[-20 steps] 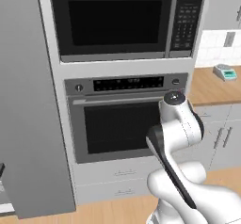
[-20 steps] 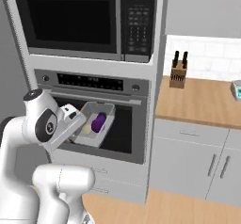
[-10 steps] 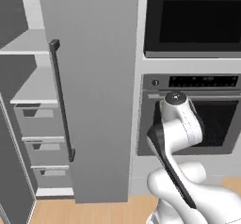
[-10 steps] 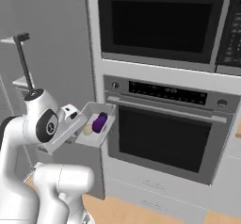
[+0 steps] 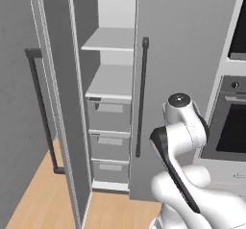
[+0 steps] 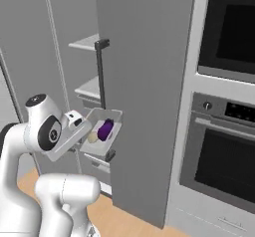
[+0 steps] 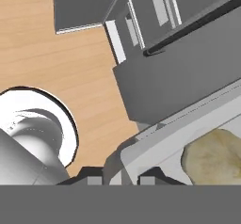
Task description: Take the meat container that has the chicken drumstick and place it on the second highest rack of the freezer. Then take the vegetable container that has the garlic and eggplant and place it on the highest rack of the freezer.
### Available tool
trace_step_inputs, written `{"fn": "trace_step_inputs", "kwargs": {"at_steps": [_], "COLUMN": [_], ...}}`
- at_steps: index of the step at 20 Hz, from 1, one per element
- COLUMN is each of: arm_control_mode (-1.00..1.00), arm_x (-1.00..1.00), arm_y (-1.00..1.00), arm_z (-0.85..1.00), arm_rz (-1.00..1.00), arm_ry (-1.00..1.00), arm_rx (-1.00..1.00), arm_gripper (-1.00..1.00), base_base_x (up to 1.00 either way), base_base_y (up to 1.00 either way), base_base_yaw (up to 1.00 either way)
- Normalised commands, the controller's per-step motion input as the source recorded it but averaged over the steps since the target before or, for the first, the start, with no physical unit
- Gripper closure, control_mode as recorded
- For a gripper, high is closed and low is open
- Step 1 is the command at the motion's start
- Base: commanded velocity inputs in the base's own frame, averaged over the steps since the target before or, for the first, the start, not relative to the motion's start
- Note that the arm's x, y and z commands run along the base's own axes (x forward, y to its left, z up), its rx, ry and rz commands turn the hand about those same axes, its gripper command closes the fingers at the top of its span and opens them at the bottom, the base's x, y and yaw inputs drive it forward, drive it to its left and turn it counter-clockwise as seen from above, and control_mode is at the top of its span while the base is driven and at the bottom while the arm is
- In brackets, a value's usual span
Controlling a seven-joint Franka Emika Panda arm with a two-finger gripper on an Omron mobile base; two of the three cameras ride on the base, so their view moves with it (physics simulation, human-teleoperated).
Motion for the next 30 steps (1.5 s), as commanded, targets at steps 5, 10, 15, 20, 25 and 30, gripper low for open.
{"fn": "trace_step_inputs", "kwargs": {"at_steps": [5, 10, 15, 20, 25, 30], "arm_control_mode": [1.0, 1.0, 1.0, 1.0, 1.0, 1.0], "arm_x": [0.0, 0.0, 0.0, 0.0, 0.0, 0.0], "arm_y": [0.0, 0.0, 0.0, 0.0, 0.0, 0.0], "arm_z": [0.0, 0.0, 0.0, 0.0, 0.0, 0.0], "arm_rz": [0.0, 0.0, 0.0, 0.0, 0.0, 0.0], "arm_ry": [0.0, 0.0, 0.0, 0.0, 0.0, 0.0], "arm_rx": [0.0, 0.0, 0.0, 0.0, 0.0, 0.0], "arm_gripper": [1.0, 1.0, 1.0, 1.0, 1.0, 1.0], "base_base_x": [0.14, 0.47, 0.43, 0.56, 0.48, 0.42], "base_base_y": [0.92, 0.13, -0.22, 0.09, 0.02, 0.11], "base_base_yaw": [0.32, 0.16, 0.04, 0.0, 0.0, 0.0]}}
